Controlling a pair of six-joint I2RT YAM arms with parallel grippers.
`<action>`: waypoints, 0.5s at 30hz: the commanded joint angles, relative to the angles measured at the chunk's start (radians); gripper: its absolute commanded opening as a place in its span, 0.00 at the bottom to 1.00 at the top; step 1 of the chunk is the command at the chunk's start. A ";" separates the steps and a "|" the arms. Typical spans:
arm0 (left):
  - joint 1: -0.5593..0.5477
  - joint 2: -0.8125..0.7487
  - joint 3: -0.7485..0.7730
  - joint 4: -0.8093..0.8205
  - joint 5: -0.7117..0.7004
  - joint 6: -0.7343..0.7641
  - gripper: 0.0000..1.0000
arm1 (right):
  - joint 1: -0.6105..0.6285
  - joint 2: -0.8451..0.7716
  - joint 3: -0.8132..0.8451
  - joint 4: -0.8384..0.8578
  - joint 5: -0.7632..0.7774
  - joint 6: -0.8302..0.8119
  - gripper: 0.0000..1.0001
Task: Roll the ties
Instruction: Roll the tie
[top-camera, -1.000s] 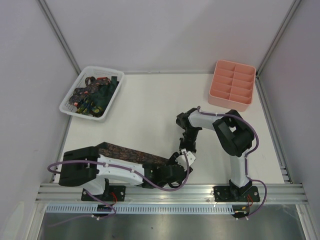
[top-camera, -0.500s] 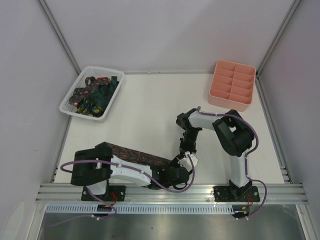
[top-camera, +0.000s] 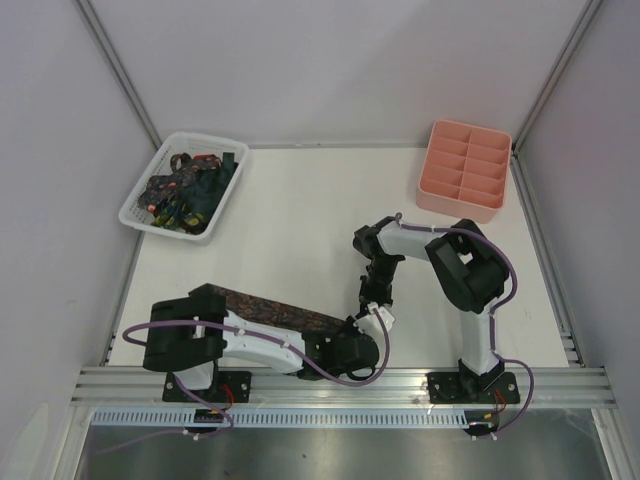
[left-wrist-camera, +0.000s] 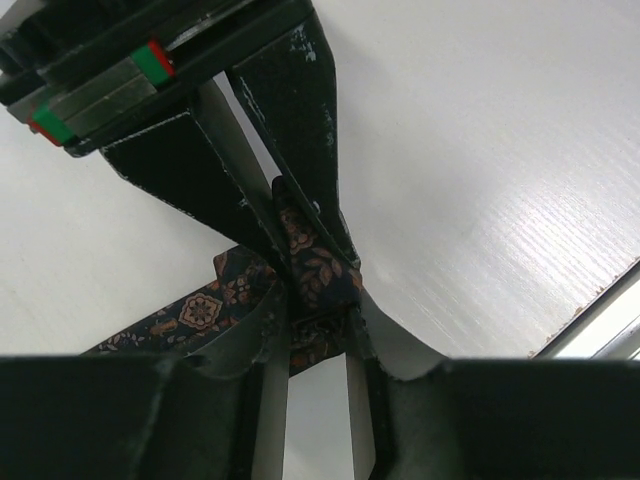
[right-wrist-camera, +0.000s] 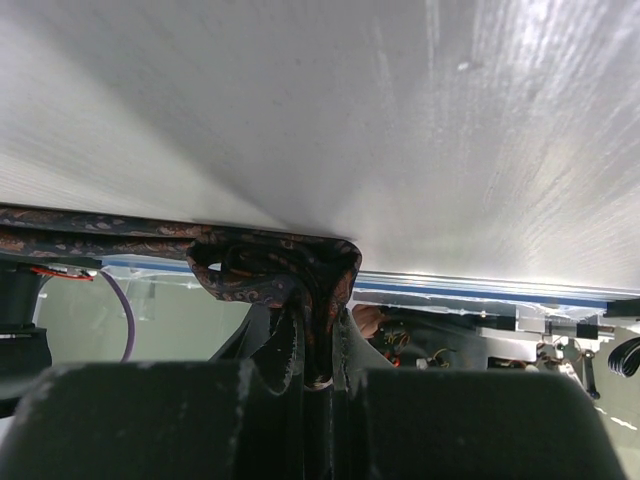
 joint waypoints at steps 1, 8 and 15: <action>0.005 0.013 0.023 0.003 -0.028 -0.019 0.10 | 0.007 -0.007 0.002 -0.038 -0.069 0.027 0.00; 0.006 -0.020 0.006 0.007 -0.020 -0.061 0.00 | 0.006 -0.010 0.029 -0.042 -0.065 0.022 0.08; 0.006 -0.106 -0.045 0.030 -0.016 -0.116 0.00 | -0.011 -0.026 0.077 -0.045 -0.017 -0.002 0.27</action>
